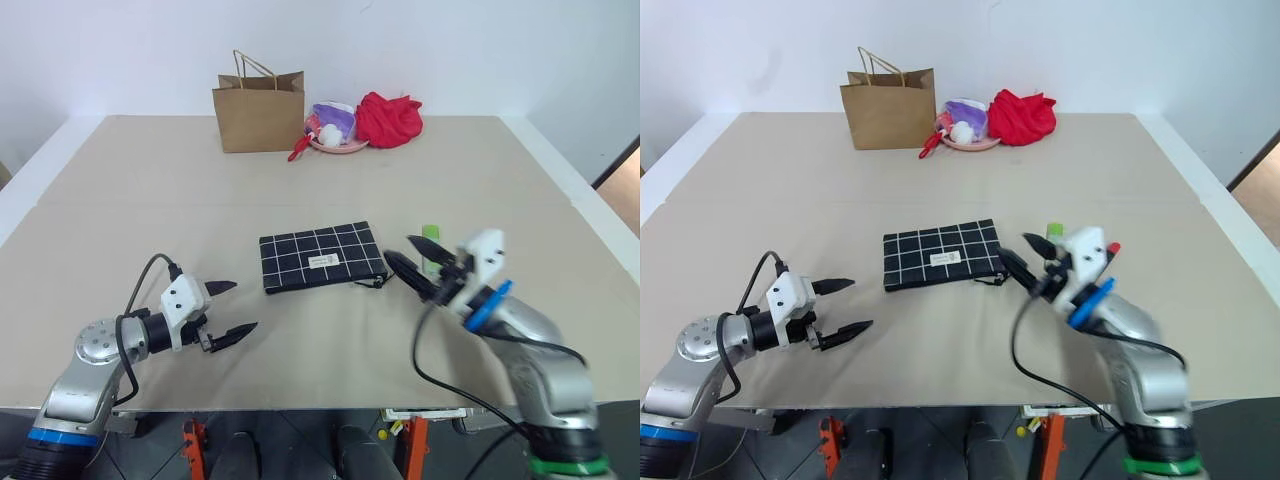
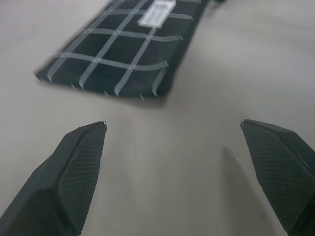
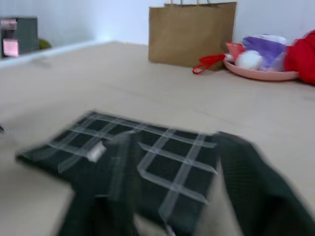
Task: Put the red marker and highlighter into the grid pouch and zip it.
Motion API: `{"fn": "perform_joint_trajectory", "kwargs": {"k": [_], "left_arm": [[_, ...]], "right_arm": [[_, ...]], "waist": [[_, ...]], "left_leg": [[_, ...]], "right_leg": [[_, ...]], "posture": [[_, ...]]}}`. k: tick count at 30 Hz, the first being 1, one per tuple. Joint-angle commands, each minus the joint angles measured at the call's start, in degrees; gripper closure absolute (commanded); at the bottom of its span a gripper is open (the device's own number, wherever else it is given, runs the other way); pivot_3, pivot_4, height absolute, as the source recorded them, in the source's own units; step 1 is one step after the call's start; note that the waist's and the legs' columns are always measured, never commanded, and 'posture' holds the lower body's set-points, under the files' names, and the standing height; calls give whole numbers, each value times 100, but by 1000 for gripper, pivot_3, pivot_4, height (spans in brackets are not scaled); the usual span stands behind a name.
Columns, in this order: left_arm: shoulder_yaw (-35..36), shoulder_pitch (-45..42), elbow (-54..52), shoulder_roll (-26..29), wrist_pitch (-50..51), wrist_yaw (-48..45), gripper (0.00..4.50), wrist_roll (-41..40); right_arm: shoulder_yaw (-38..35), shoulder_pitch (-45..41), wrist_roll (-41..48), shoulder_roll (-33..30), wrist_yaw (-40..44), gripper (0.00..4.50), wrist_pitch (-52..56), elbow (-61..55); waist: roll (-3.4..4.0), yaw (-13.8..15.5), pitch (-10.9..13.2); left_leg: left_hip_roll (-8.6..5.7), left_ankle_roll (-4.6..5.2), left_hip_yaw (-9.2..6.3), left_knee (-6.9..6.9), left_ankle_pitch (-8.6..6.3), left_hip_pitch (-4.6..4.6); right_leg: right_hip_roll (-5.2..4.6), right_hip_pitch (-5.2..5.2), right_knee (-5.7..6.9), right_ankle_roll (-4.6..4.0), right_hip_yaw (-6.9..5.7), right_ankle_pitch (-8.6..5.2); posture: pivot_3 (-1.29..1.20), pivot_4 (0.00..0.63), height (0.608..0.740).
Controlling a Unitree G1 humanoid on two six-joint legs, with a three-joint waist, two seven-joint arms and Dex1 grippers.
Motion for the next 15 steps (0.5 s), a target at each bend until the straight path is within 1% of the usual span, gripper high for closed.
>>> {"fn": "perform_joint_trajectory", "kwargs": {"k": [1, 2, 3, 6, 8, 10, 12, 15], "left_arm": [[-72, -128, -10, 9, -133, -67, 0, 38], [-86, -151, -1, 8, -144, -75, 0, 47], [-93, -168, 9, 9, -152, -82, 0, 52], [-122, -225, 32, -20, -156, -58, 0, 57], [-145, -227, 28, -18, -176, -51, 0, 78], [-163, -225, 27, 18, -250, -59, 0, 148], [-142, -230, 39, 22, -291, -36, 0, 178], [-140, -269, 95, 68, -515, -52, 0, 312]], "right_arm": [[150, -340, -199, 305, -488, 3837, 219, 262], [240, -410, -275, 380, -514, 4322, 201, 358], [300, -454, -329, 423, -518, 4419, 194, 417], [607, -547, -702, 583, -602, 4419, 73, 1047], [807, -482, -1006, 531, -575, 4419, -65, 1317], [843, -337, -1135, 500, -623, 4419, 66, 1447], [852, -255, -1284, 482, -617, 4419, -154, 1533], [693, -224, -1182, 666, -705, 4419, -125, 1562]], "waist": [[0, 8, 0], [0, 9, 0], [0, 13, 0], [0, 12, 0], [1, 10, 0], [1, 11, 0], [0, 11, -2], [-1, 18, -2]], "left_leg": [[0, 0, -1, -1, 0, -5], [0, 0, -1, -2, -1, -6], [0, 1, -2, -6, -1, -9], [0, 6, -6, -13, -4, -17], [0, 6, -9, -18, -5, -16], [0, 7, -9, -20, -5, -17], [0, 7, -11, -20, -5, -15], [0, 7, -15, -18, -5, -13]], "right_leg": [[0, -2, 0, 2, -1, -1], [0, -3, 0, 5, -2, -2], [0, -4, 0, 15, -3, 1], [0, -14, 0, 21, -9, 6], [0, -14, 1, 19, -13, 6], [0, -15, 1, 19, -14, 5], [0, -10, 0, 20, -15, 3], [0, -7, 0, 25, -19, 2]], "posture": [[0, 150, 740], [0, 150, 740], [0, 150, 740], [0, 150, 740], [0, 150, 740], [0, 150, 740], [0, 150, 740], [0, 150, 740]]}}
